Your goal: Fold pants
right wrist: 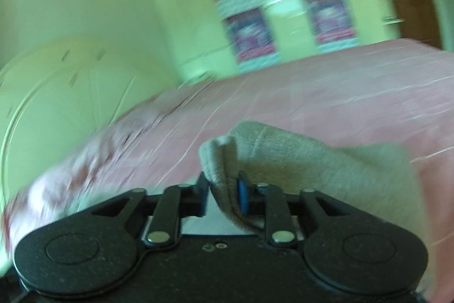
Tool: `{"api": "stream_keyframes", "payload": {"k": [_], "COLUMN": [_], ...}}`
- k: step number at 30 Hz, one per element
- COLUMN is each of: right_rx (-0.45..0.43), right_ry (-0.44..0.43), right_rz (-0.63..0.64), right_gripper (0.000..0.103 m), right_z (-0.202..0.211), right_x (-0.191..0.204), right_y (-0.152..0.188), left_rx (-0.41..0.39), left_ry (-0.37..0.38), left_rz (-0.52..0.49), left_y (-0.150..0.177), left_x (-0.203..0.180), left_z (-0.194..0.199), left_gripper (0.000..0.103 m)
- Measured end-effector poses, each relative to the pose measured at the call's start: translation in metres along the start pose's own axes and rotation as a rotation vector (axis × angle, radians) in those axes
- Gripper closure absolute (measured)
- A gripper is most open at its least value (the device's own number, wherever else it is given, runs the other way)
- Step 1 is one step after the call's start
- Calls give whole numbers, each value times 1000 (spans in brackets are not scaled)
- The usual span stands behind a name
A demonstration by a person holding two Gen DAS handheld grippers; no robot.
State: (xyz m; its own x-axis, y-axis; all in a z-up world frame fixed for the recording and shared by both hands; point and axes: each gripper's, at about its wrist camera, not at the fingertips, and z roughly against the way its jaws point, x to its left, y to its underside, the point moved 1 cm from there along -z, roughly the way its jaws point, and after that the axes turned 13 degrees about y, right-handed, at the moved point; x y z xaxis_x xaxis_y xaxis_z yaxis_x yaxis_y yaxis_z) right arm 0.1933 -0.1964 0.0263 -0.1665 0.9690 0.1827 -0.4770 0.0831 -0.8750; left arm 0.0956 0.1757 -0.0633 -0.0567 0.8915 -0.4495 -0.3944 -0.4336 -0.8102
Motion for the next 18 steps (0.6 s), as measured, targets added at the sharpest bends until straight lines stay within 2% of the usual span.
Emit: {"api": "stream_keyframes", "payload": {"k": [1, 2, 3, 4, 5, 9, 11, 14, 15, 16, 17, 18], "right_rx": [90, 223, 245, 203, 178, 124, 78, 35, 30, 27, 27, 27], "right_ry": [-44, -65, -100, -137, -112, -18, 59, 169, 190, 208, 219, 230], "right_rz": [77, 100, 67, 31, 26, -28, -87, -194, -225, -250, -267, -279], "right_gripper": [58, 78, 92, 95, 91, 89, 82, 79, 79, 79, 79, 79], "right_z": [-16, -29, -27, -14, -4, 28, 45, 62, 66, 70, 73, 76], "right_x": [19, 36, 39, 38, 35, -5, -36, -87, -98, -108, -116, -123], "right_y": [20, 37, 46, 51, 51, 36, 31, 35, 38, 40, 45, 49], "left_rx": [-4, -1, 3, 1, -4, 29, 53, 116, 150, 183, 220, 262], "left_ry": [-1, -7, -11, -6, 15, 114, 207, 360, 385, 394, 397, 395], "left_rz": [12, 24, 32, 34, 25, -51, -91, -134, -140, -153, -155, -142], "left_y": [2, 5, 7, 7, 7, 9, 12, 14, 16, 18, 20, 23], "left_x": [6, 12, 16, 17, 19, 1, -30, -78, -94, -108, -119, -125], "left_z": [2, -1, -3, -3, -3, -12, -18, -45, -57, -68, -79, -90], "left_gripper": [0, 0, 0, 0, 0, 0, 0, 0, 1, 7, 20, 27]}}
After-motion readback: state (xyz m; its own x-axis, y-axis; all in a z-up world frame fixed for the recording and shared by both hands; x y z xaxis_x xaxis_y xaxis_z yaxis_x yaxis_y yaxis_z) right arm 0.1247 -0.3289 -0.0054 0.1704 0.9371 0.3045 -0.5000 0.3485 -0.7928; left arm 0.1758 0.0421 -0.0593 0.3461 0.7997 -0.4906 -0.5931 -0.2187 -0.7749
